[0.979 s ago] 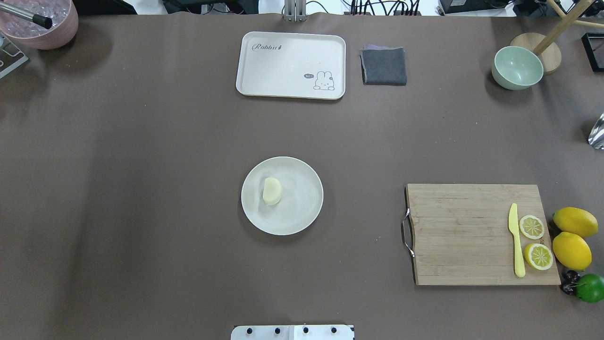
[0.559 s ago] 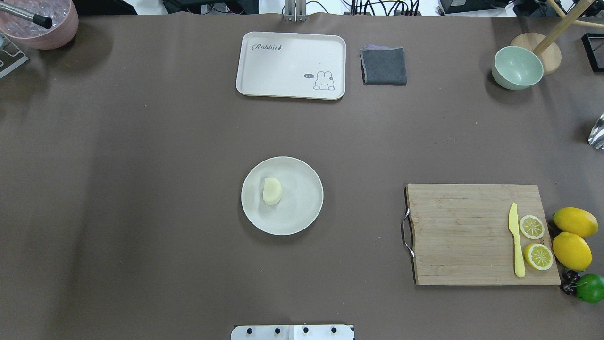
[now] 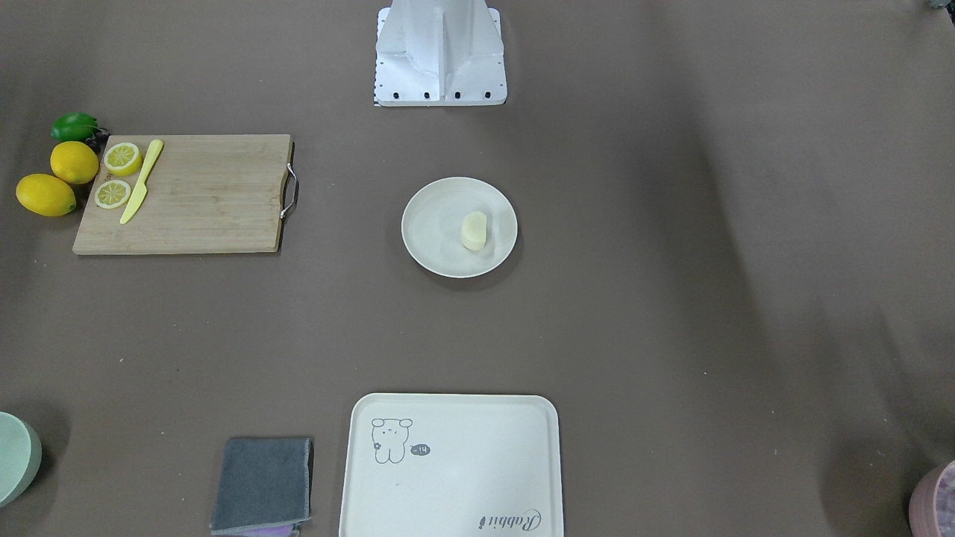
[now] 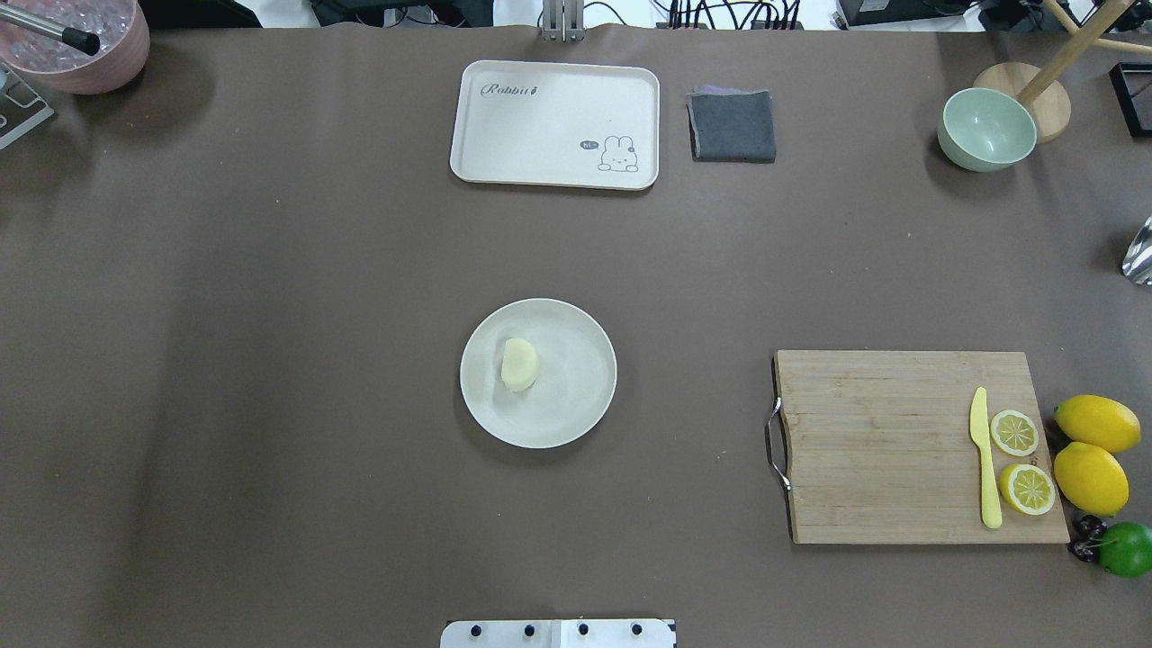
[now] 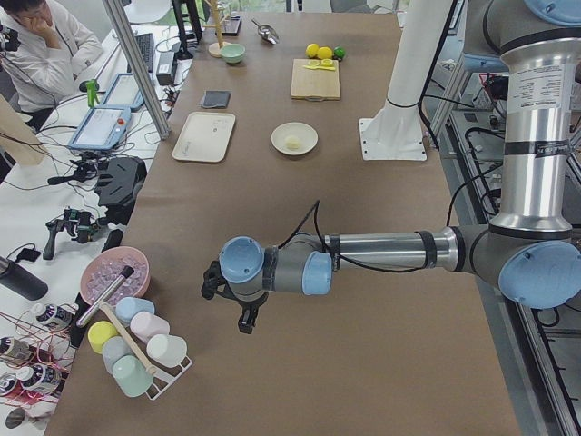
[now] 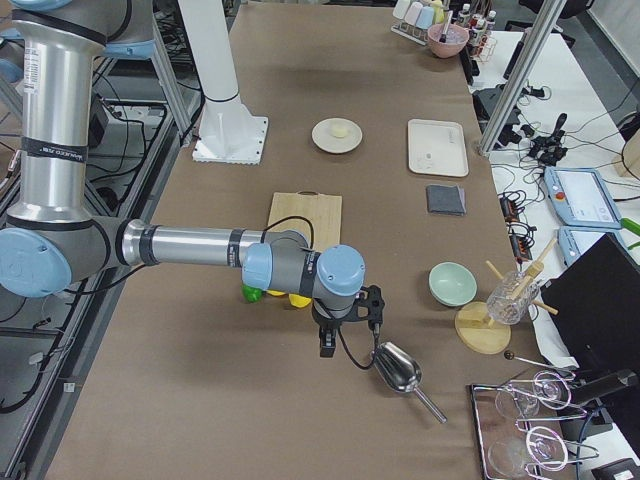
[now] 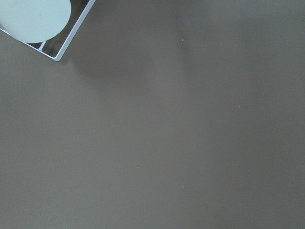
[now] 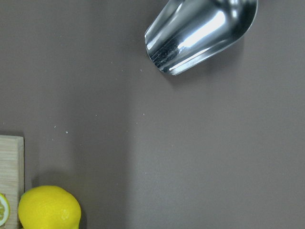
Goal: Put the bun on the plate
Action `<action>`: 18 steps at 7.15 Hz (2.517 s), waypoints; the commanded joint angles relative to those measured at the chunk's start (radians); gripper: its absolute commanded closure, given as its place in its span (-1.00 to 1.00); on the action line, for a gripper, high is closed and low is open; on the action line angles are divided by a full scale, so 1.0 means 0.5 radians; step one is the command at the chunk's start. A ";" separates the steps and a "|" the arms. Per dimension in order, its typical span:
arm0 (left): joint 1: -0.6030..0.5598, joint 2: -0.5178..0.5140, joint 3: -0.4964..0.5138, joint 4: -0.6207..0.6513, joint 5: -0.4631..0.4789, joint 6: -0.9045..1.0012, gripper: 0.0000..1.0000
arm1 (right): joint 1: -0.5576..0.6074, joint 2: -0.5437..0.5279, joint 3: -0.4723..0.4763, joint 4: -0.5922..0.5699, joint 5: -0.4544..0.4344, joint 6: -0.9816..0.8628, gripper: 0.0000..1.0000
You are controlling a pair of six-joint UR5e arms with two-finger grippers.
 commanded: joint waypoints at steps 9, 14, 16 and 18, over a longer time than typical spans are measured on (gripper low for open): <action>-0.006 0.007 0.004 0.000 0.000 0.000 -0.96 | 0.191 0.024 0.023 0.088 -0.102 -0.004 -1.00; -0.006 0.028 0.020 0.000 0.000 0.003 -0.96 | 0.191 0.024 0.065 0.085 -0.090 0.011 -1.00; -0.009 0.028 0.020 0.000 0.000 0.003 -0.96 | 0.191 0.015 0.063 0.085 -0.087 0.011 -1.00; -0.009 0.028 0.023 0.000 0.003 0.000 -0.96 | 0.191 0.003 0.066 0.085 -0.087 0.008 -1.00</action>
